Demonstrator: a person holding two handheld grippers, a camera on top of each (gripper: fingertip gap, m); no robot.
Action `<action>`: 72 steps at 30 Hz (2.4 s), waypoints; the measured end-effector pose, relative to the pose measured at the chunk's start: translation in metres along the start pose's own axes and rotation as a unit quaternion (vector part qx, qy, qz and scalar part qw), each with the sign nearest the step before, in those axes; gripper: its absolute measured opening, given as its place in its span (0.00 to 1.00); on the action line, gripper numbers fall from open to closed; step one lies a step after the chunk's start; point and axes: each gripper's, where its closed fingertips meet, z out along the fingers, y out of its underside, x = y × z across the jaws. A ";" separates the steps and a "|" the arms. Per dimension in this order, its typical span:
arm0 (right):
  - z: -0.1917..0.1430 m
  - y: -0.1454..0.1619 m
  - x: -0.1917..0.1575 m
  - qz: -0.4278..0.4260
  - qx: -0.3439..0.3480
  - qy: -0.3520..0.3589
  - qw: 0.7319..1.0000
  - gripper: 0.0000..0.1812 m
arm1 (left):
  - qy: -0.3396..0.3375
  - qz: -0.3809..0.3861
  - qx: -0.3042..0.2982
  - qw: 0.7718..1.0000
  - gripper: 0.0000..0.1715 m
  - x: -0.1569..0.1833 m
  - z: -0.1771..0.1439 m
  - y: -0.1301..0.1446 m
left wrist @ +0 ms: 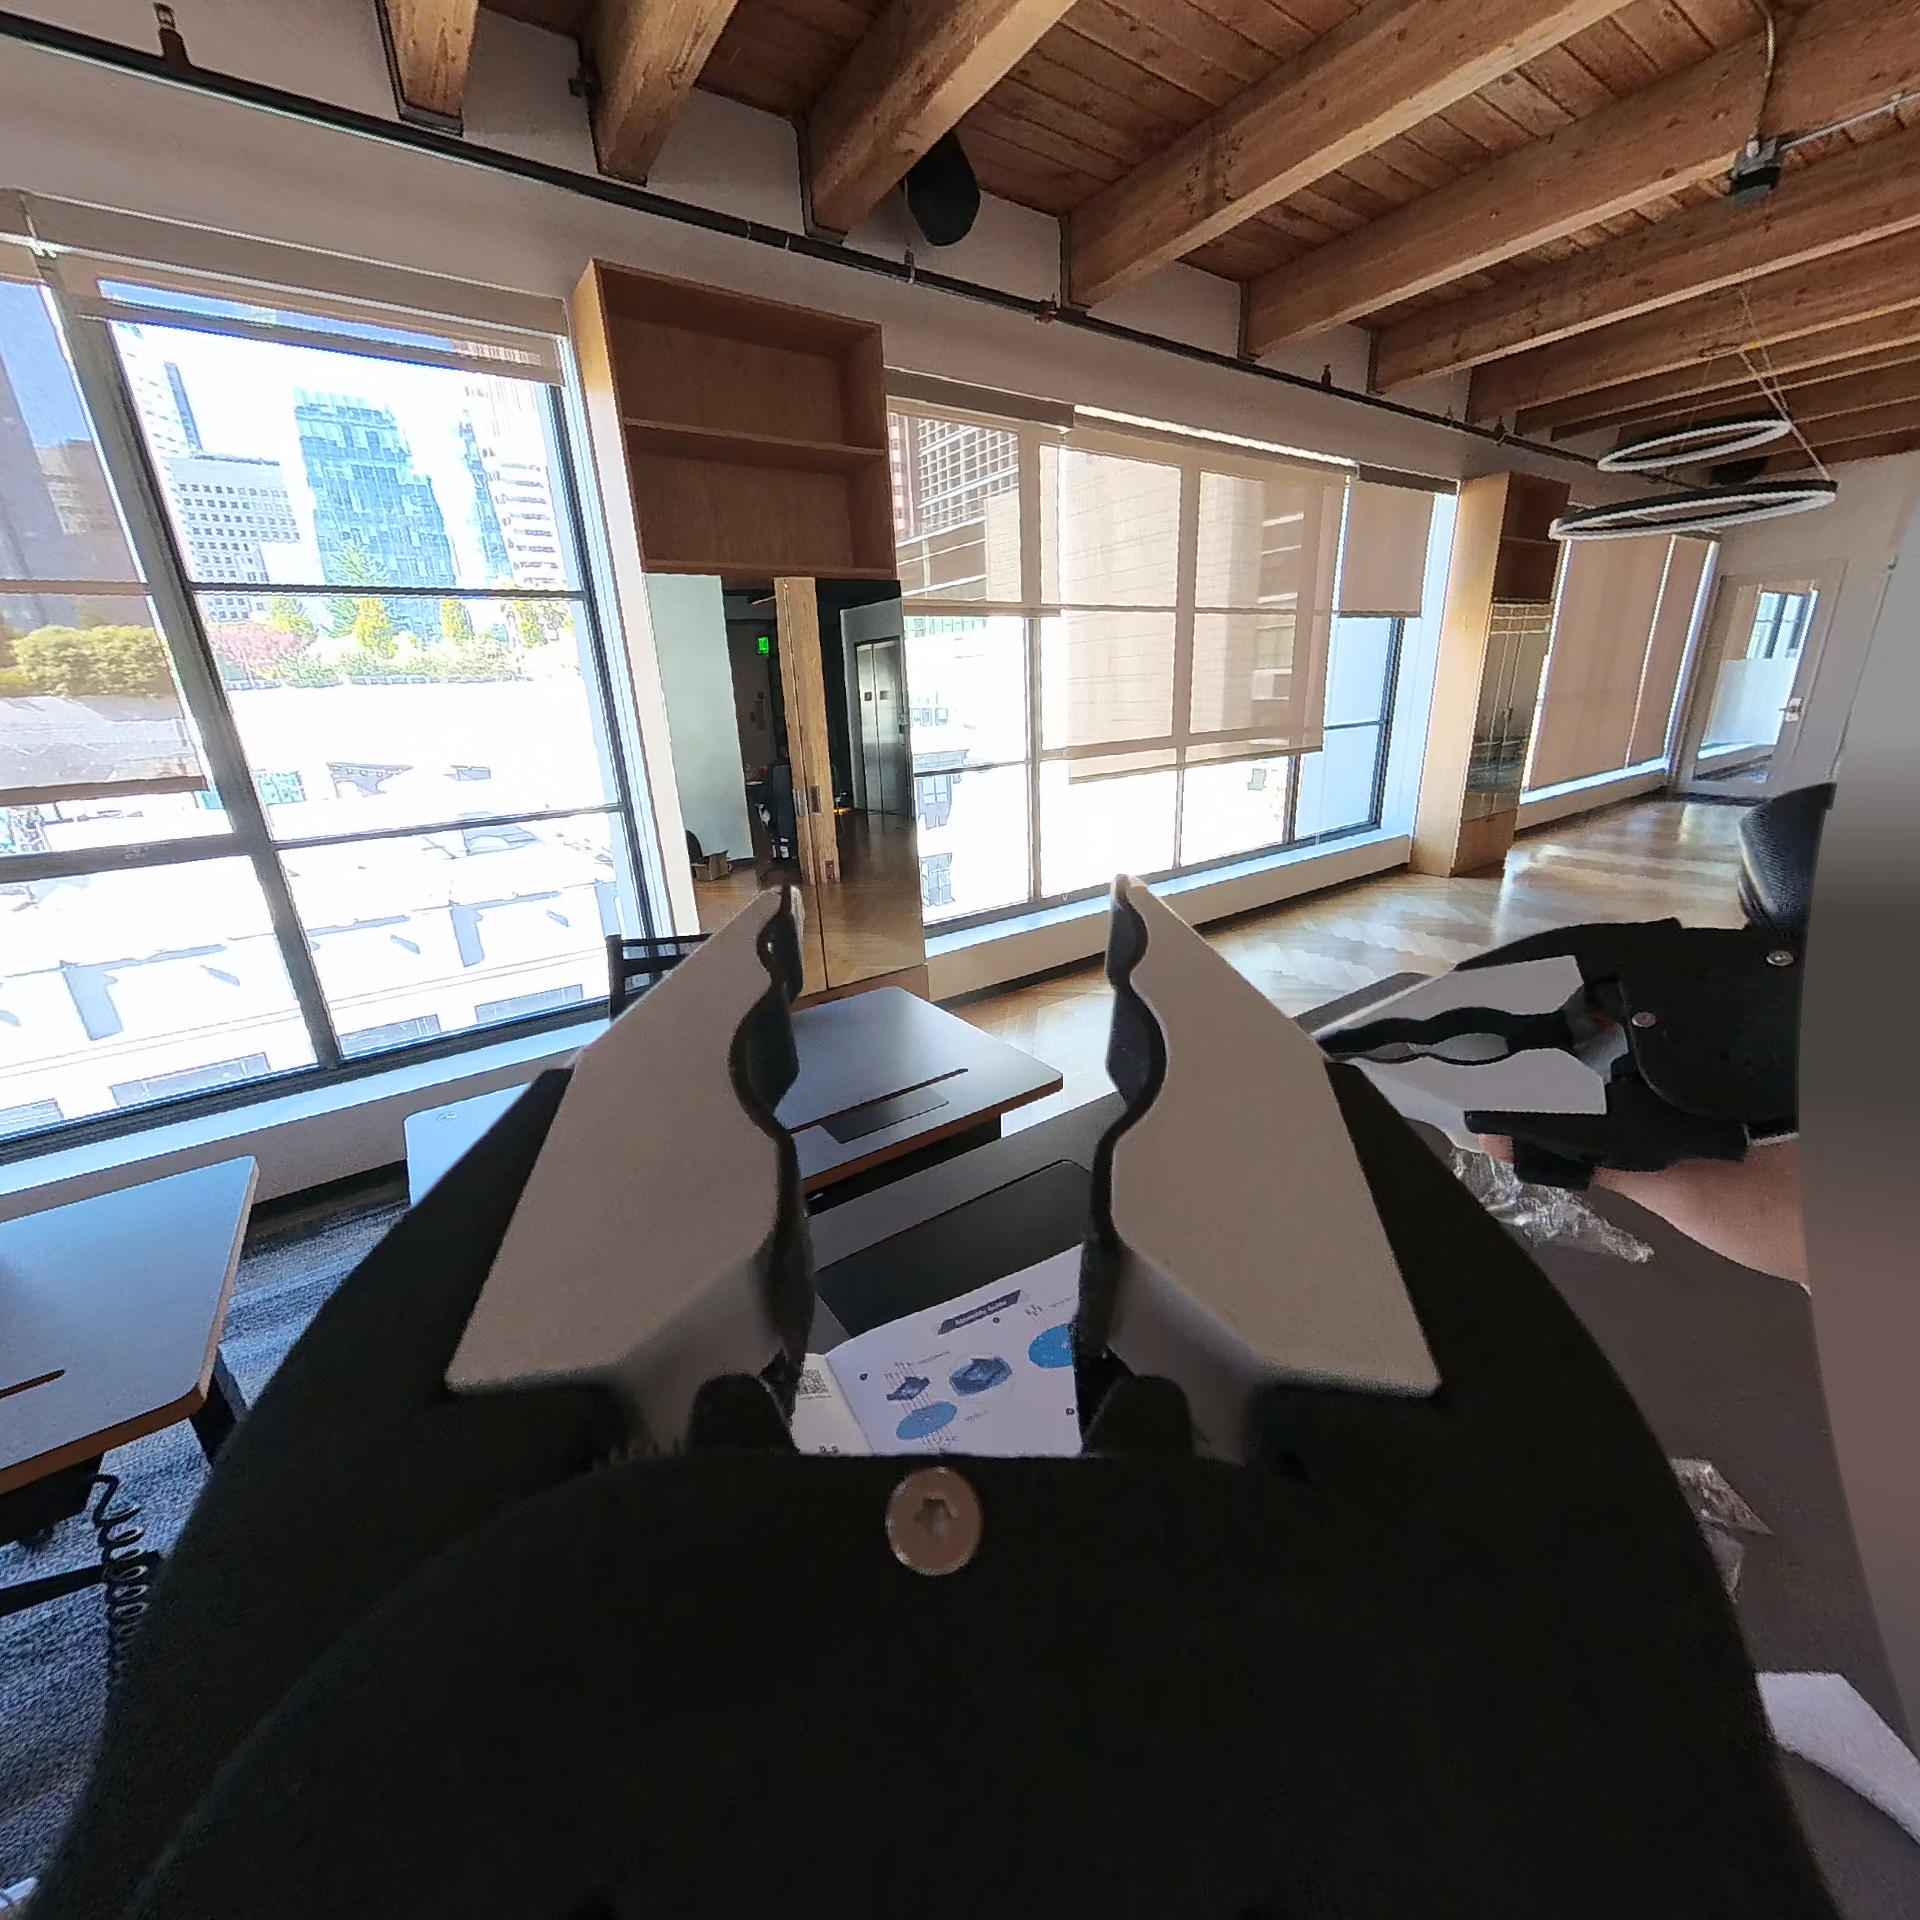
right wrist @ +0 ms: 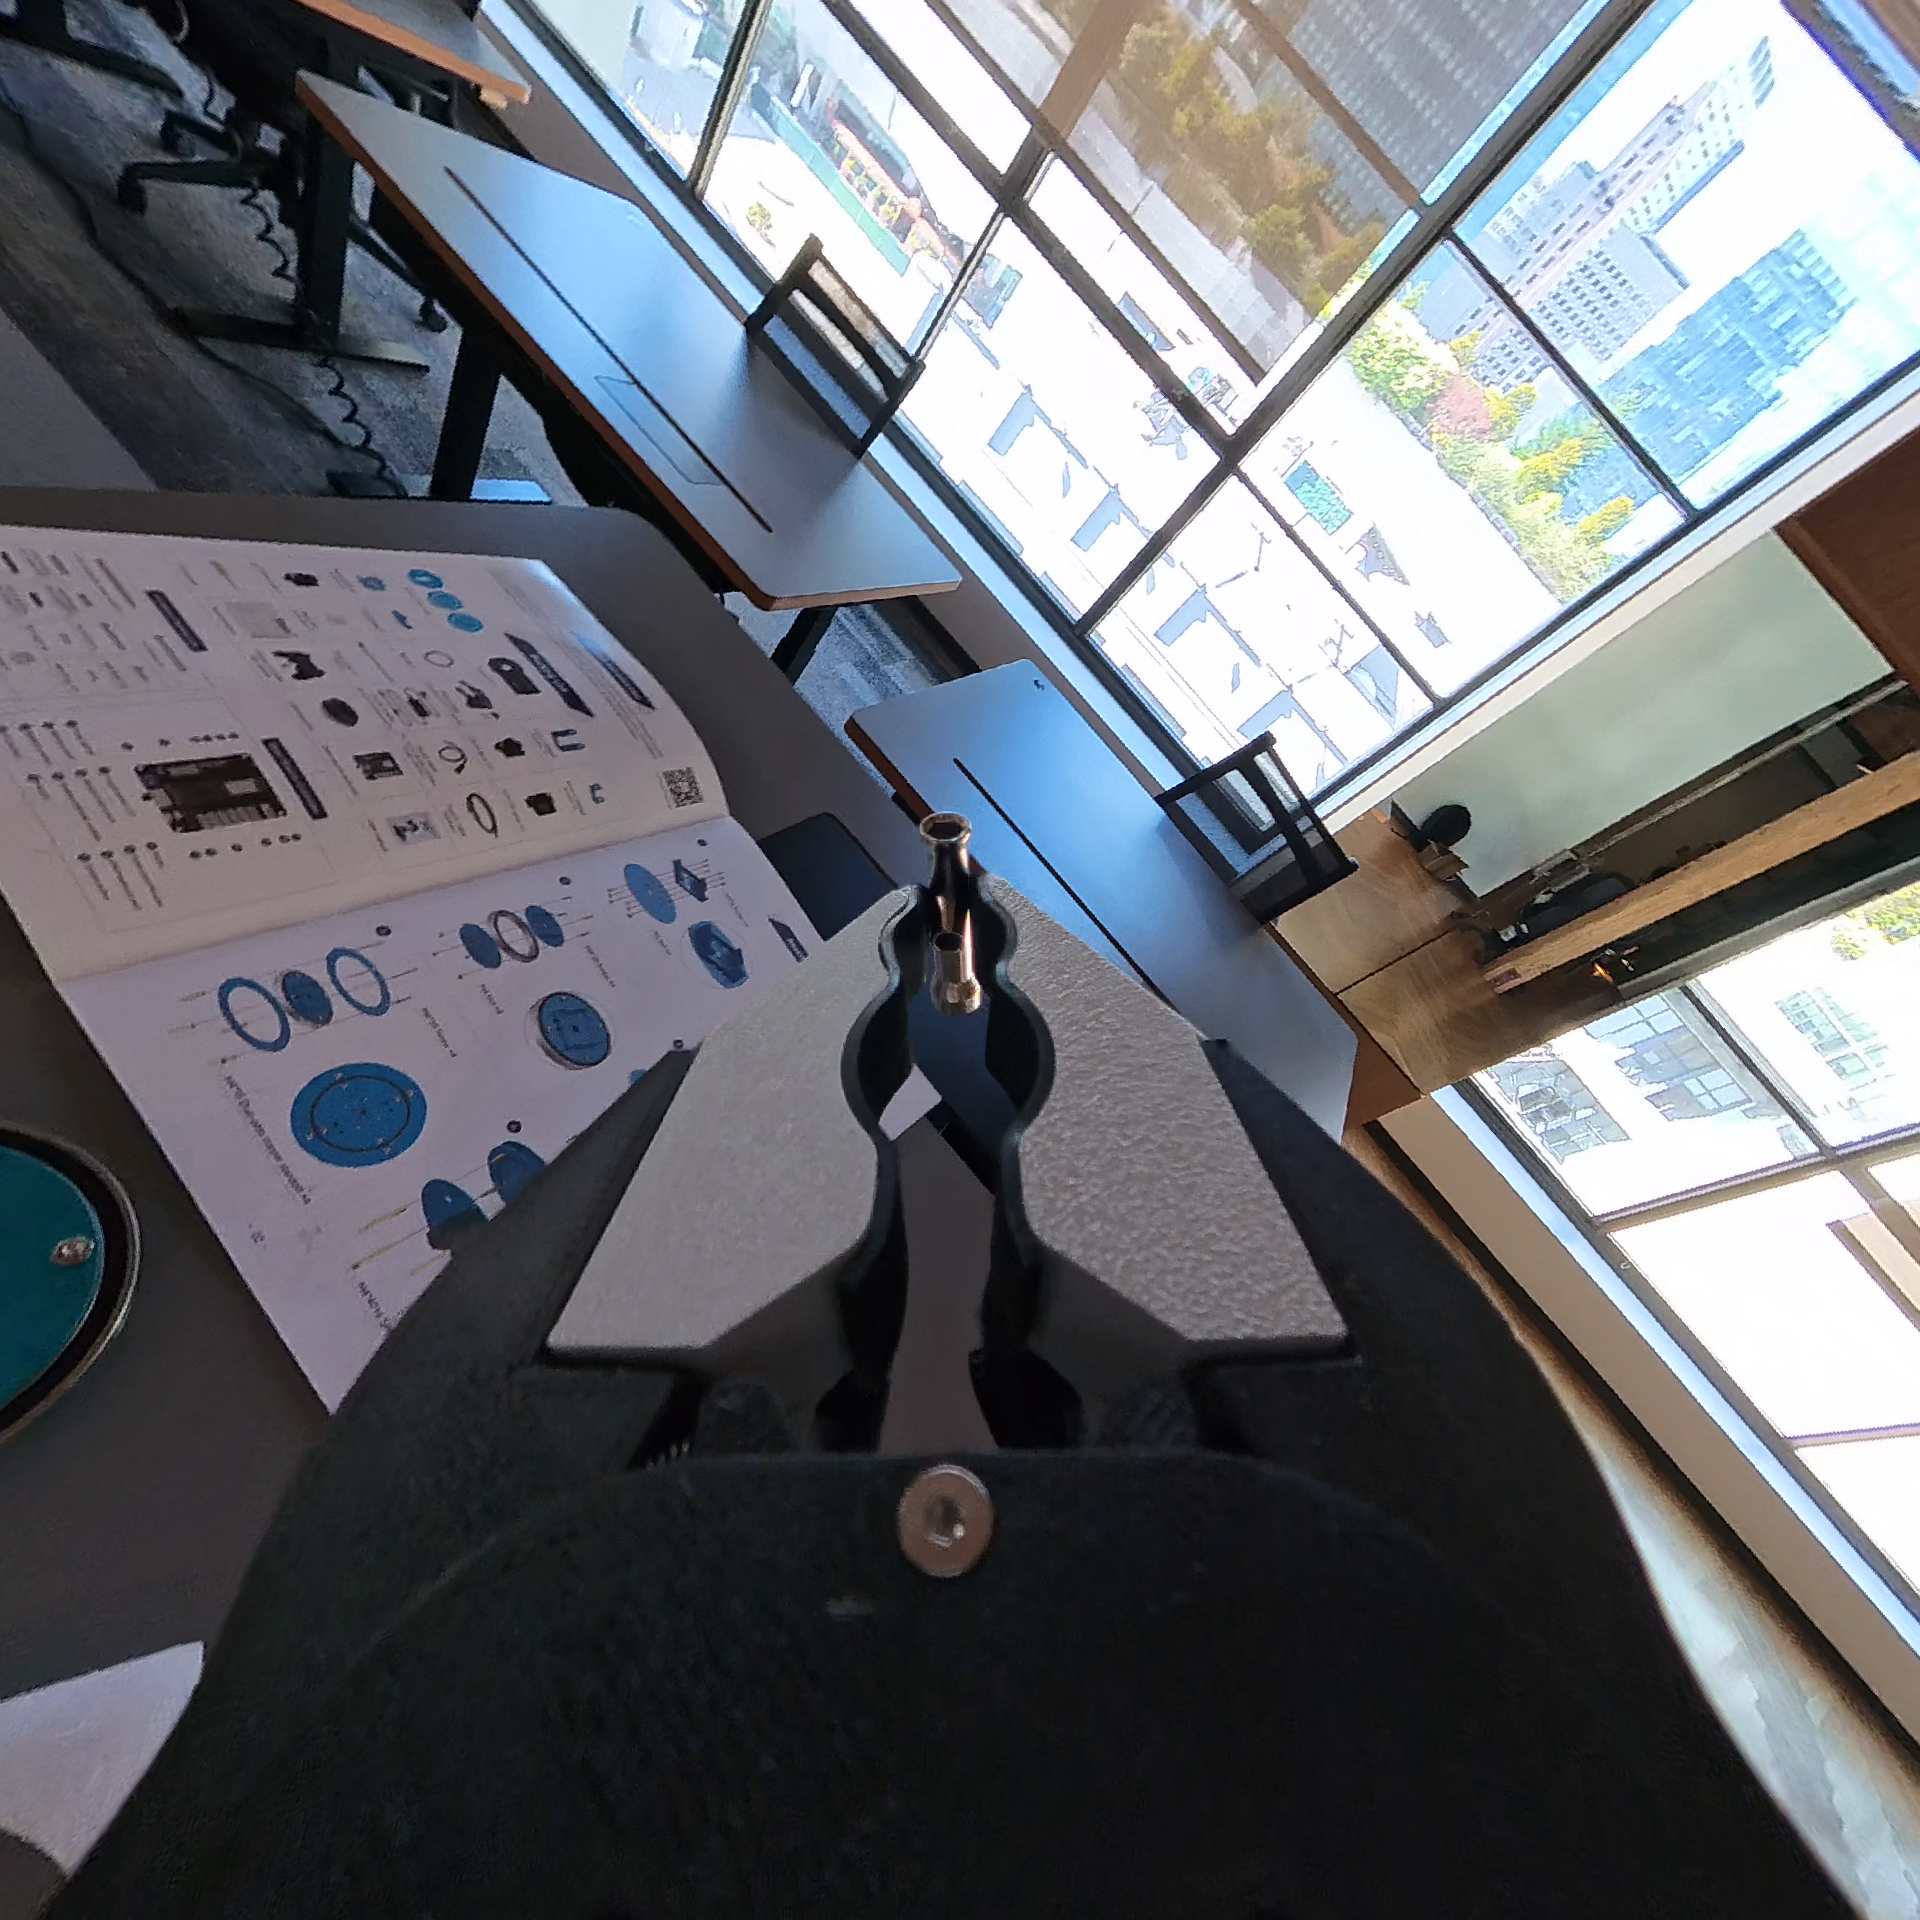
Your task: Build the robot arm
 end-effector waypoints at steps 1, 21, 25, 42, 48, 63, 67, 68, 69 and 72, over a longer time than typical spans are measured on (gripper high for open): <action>0.001 0.001 -0.003 -0.003 -0.004 -0.009 1.000 0.03 | 0.001 0.001 -0.002 1.000 0.34 0.000 0.000 0.001; 0.005 0.034 -0.063 0.009 -0.091 -0.206 0.974 0.03 | 0.050 0.005 -0.008 0.999 0.34 0.016 -0.003 0.000; 0.004 0.037 -0.087 0.013 -0.092 -0.275 0.957 0.03 | 0.118 0.025 -0.060 0.991 0.34 0.038 -0.001 0.020; -0.030 0.009 -0.110 0.011 -0.032 -0.359 0.933 0.03 | 0.262 -0.002 -0.296 0.918 0.50 0.120 -0.097 0.253; -0.026 0.014 -0.184 -0.045 -0.046 -0.453 0.889 0.03 | 0.285 0.055 -0.363 0.885 0.57 0.132 -0.122 0.308; -0.008 0.059 -0.260 -0.236 -0.183 -0.558 0.775 0.03 | 0.302 -0.015 -0.395 0.868 0.46 0.132 -0.119 0.330; -0.003 0.064 -0.256 -0.296 -0.220 -0.545 0.753 0.03 | 0.304 -0.031 -0.396 0.866 0.43 0.132 -0.117 0.330; -0.003 0.065 -0.256 -0.306 -0.227 -0.547 0.745 0.03 | 0.306 -0.038 -0.396 0.865 0.43 0.132 -0.117 0.330; -0.004 0.066 -0.257 -0.318 -0.235 -0.547 0.738 0.03 | 0.306 -0.044 -0.397 0.864 0.42 0.131 -0.117 0.329; -0.002 0.068 -0.256 -0.359 -0.244 -0.536 0.724 0.03 | 0.308 -0.058 -0.393 0.865 0.43 0.130 -0.116 0.327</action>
